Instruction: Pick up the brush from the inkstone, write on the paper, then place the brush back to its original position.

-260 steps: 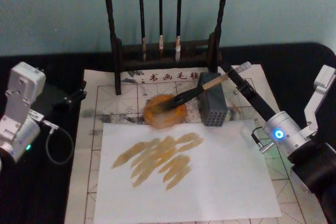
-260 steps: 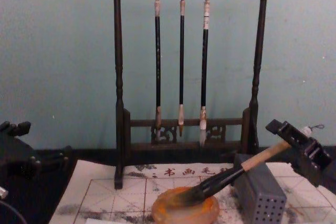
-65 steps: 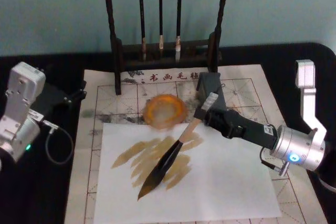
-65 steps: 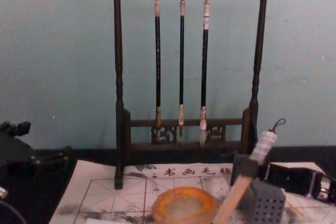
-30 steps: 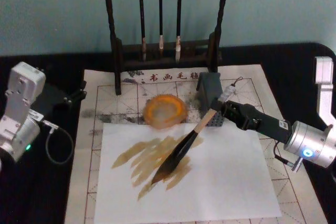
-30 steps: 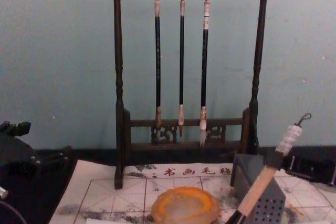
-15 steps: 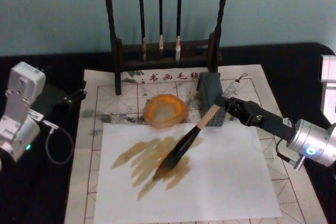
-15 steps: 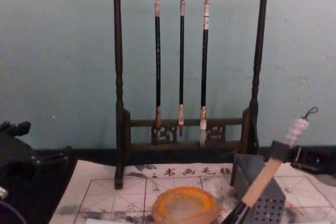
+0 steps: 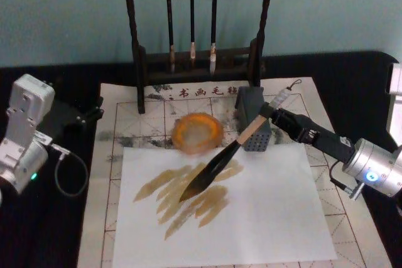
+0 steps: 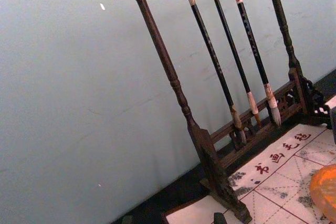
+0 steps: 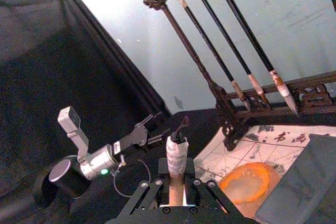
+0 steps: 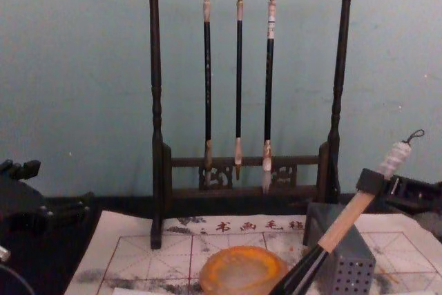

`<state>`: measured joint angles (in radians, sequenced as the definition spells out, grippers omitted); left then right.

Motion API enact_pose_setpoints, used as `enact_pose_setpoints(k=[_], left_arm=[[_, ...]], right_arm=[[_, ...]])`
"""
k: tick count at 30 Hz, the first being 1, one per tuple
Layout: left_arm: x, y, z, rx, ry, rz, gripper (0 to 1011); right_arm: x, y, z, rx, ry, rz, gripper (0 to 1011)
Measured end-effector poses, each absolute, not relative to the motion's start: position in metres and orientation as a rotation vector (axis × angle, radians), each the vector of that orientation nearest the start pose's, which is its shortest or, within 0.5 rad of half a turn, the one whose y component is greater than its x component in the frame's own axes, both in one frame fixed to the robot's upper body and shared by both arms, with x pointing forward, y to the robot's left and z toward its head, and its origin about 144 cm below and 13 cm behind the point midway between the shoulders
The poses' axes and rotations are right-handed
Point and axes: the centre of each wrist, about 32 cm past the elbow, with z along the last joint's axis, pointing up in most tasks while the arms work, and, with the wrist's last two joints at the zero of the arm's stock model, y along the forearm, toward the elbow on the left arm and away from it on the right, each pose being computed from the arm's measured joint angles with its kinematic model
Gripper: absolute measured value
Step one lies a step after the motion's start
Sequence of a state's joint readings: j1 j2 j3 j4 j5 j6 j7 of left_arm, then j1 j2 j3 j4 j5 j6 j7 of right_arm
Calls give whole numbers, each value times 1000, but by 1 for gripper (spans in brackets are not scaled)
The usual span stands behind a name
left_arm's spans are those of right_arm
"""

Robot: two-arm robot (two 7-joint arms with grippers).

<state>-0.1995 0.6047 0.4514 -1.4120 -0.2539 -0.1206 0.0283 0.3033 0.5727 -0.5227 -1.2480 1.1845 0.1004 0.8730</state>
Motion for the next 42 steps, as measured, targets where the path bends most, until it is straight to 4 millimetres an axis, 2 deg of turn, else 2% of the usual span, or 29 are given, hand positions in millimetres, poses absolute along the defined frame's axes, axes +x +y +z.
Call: enact_pose_setpoints(k=[42], left_arm=[[489,310,1140,304,-285,1248,1001]], right_arm=[[512,-310,1118,321,564,-490,176]])
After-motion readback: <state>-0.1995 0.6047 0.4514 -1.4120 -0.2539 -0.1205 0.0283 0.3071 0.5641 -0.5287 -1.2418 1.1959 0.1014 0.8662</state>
